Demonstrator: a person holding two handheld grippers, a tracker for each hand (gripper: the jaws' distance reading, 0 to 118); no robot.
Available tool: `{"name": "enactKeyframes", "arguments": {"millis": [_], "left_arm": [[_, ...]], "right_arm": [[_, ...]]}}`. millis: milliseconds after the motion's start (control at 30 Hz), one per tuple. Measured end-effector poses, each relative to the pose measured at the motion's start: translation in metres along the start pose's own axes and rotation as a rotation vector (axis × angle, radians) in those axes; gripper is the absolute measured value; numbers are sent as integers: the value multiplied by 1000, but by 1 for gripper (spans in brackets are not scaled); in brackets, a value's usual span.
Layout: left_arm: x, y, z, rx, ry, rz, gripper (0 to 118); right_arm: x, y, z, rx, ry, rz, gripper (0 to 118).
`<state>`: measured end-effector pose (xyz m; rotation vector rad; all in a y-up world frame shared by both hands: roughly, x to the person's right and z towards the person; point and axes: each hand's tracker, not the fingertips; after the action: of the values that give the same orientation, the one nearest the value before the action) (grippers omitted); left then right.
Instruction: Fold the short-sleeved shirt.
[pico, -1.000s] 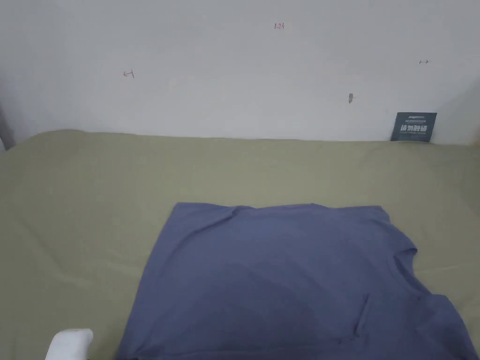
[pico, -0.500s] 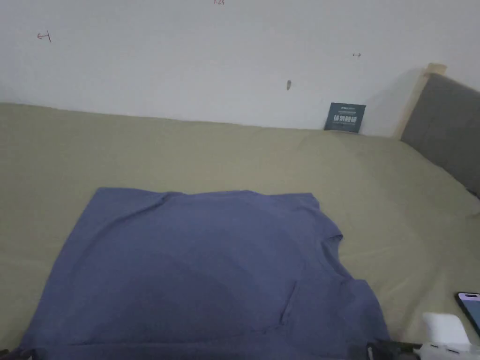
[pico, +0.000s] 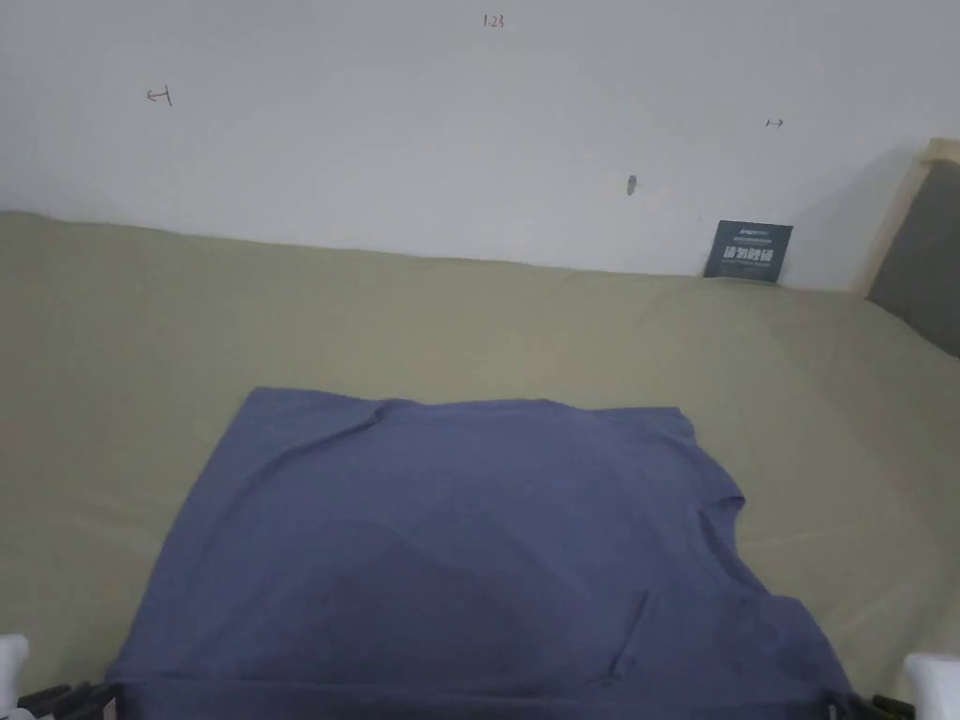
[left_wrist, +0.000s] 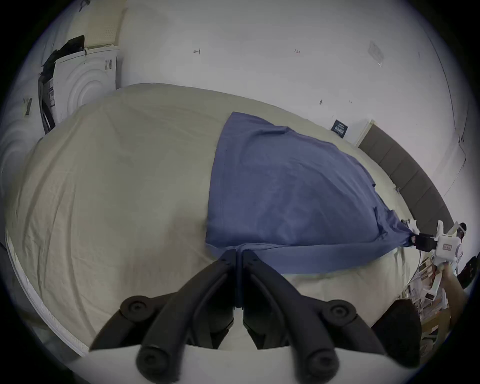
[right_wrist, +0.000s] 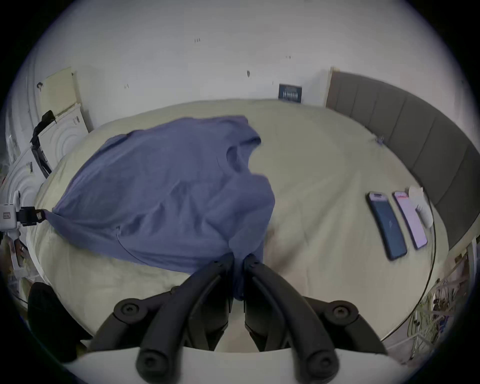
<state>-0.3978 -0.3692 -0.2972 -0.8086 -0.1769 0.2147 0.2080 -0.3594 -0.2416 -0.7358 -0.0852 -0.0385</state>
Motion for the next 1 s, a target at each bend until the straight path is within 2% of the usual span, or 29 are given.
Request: {"name": "enactKeyframes", "arguments": {"millis": [200, 467, 567, 667, 833, 867, 900, 933, 967, 1000], "left_arm": [[0, 45, -5, 34, -10, -8, 5], [2, 136, -62, -26, -3, -48, 5], [3, 155, -94, -137, 17, -85, 5], [5, 166, -116, -166, 27, -112, 5], [2, 170, -142, -185, 38, -103, 5], [1, 170, -146, -187, 32, -89, 6], [1, 170, -148, -185, 34, -75, 13], [1, 169, -151, -176, 47, -61, 33], [1, 170, -152, -166, 93, -48, 59], [-1, 169, -150, -149, 112, -27, 72]], "right_arm": [[-1, 45, -3, 25, 23, 5, 10], [1, 111, -65, -11, 14, 22, 10], [3, 126, -96, -76, 9, -17, 10], [3, 131, -122, -97, -19, 4, 10], [6, 130, -151, -142, -35, -33, 11], [7, 127, -152, -122, -41, -47, 15], [8, 127, -154, -97, -49, -62, 28], [9, 127, -155, -75, -90, -100, 47], [12, 127, -154, -69, -118, -125, 69], [15, 127, -151, -78, -105, -156, 88]]}}
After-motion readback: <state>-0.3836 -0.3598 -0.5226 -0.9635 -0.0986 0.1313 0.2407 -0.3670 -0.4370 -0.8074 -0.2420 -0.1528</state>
